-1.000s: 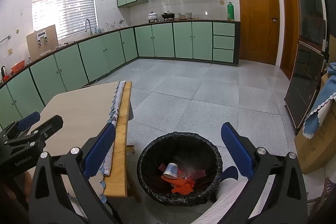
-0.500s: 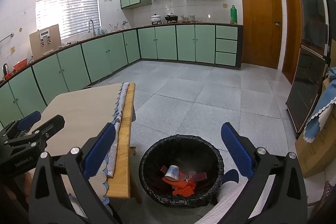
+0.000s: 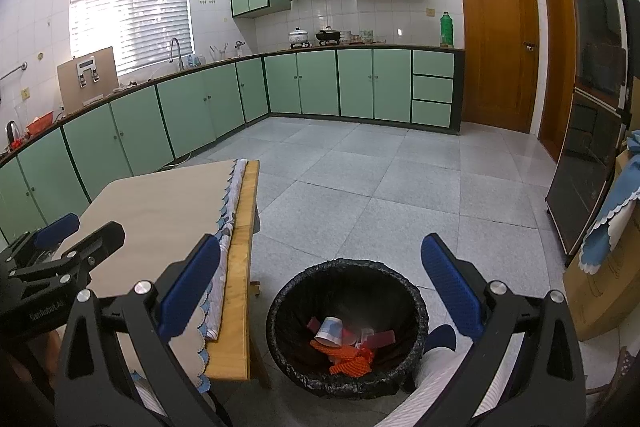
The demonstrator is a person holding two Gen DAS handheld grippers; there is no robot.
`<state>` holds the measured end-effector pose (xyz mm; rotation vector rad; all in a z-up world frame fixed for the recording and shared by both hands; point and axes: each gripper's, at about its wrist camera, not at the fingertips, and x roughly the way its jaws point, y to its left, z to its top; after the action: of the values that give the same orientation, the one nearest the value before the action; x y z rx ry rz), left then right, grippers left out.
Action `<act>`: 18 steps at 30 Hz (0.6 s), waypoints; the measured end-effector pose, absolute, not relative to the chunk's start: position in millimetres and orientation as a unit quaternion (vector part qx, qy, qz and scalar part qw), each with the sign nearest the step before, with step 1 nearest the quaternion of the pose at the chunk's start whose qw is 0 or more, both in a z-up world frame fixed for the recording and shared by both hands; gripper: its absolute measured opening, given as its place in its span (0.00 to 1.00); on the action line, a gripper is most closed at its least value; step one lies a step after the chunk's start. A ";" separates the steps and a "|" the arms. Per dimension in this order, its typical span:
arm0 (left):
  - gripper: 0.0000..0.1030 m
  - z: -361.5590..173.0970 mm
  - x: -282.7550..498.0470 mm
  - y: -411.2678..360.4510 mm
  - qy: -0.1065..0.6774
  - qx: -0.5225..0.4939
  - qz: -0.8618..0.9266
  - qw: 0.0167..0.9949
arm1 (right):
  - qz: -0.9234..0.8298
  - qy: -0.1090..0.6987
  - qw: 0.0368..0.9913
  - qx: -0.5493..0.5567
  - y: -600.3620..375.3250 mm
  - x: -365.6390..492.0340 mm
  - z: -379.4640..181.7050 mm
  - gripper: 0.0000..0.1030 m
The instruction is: Collect trash
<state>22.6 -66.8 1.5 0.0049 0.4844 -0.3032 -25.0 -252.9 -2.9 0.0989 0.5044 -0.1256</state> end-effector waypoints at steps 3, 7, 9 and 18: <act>0.91 1.6 22.6 -67.2 0.238 0.003 -0.149 0.960 | -0.062 0.249 0.965 0.048 -252.3 -25.6 -2.5 0.95; 0.91 1.7 22.5 -67.1 0.238 0.002 -0.149 0.960 | -0.062 0.249 0.965 0.047 -251.4 -25.6 -2.0 0.95; 0.91 1.8 22.5 -67.2 0.238 0.003 -0.149 0.960 | -0.062 0.249 0.966 0.047 -251.2 -25.7 -2.0 0.95; 0.91 1.6 22.8 -66.2 0.238 0.004 -0.149 0.960 | -0.061 0.250 0.965 0.047 -250.6 -25.1 -1.3 0.95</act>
<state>22.8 -66.2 1.6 0.0072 0.4819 -0.3016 -25.1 -250.6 -1.3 0.0947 0.5060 -0.1239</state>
